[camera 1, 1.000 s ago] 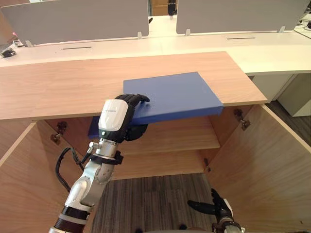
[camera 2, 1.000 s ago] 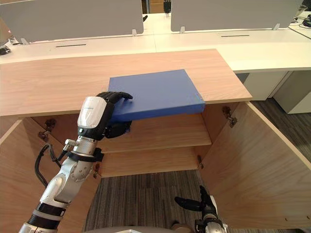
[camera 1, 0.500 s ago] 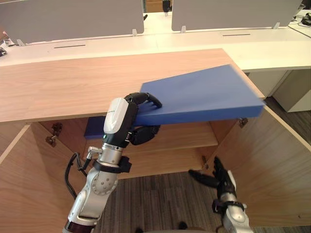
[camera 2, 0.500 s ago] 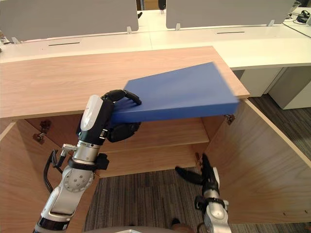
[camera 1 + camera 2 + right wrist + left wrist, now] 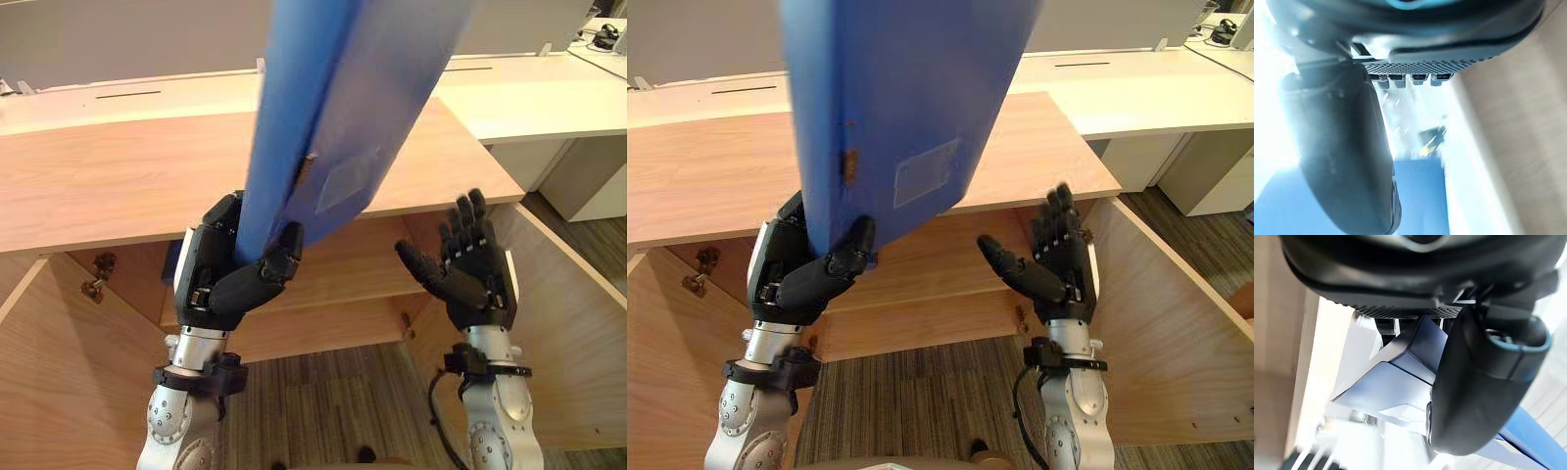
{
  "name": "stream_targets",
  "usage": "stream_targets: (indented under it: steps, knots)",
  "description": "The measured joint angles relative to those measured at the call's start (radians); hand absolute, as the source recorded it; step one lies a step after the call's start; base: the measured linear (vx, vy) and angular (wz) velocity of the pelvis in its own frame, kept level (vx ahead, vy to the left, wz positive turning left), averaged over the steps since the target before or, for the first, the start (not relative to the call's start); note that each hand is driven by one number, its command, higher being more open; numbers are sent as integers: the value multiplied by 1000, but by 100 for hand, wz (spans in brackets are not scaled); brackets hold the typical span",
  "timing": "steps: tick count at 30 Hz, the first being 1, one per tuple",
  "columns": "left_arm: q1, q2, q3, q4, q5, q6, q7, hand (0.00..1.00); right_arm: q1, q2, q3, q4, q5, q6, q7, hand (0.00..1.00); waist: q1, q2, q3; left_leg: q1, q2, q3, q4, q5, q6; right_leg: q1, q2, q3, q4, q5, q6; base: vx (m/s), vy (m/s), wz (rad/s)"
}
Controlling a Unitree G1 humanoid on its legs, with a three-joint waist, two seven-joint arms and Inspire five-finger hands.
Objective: Walk over to the cabinet, pick up the folder, carry it to the office cabinet, place the folder inside the office cabinet, then close the office cabinet door
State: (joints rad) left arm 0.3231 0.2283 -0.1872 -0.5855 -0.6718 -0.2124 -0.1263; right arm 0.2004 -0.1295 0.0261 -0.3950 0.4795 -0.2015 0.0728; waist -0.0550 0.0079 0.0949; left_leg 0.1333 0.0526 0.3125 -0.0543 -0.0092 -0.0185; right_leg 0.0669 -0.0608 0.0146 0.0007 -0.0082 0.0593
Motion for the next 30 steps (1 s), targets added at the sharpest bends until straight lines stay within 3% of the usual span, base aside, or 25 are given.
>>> stream_targets:
  steps: [3,8,17,29,30]
  knots:
    - [2,11,-42,1,-91,30,-36,0,-68,-36,53,-3,9,-1,8,100,13,0,0,0,0,-1,3,0,0,1,0,-1,0,0,0,0,0,0]
    - [3,29,-36,16,-193,29,-46,0,-128,-121,75,13,10,-2,8,100,16,0,0,-2,-1,-7,5,0,1,4,-3,-7,4,0,1,-26,-23,4]
    - [4,114,-35,99,-312,43,-51,0,-248,-304,134,231,168,1,66,100,20,1,0,-12,-4,-44,7,8,5,11,-8,-43,6,0,2,-28,-24,11]
    - [7,188,-38,123,-391,74,-104,0,-412,-424,146,405,168,2,103,100,39,0,0,-19,-12,-75,-12,27,9,10,-15,-71,10,-1,2,-21,-17,9]
    - [6,189,-37,125,-391,74,-104,0,-445,-440,163,437,173,2,111,0,39,0,0,-20,-14,-75,-15,30,11,8,-16,-71,10,-1,2,0,0,0]
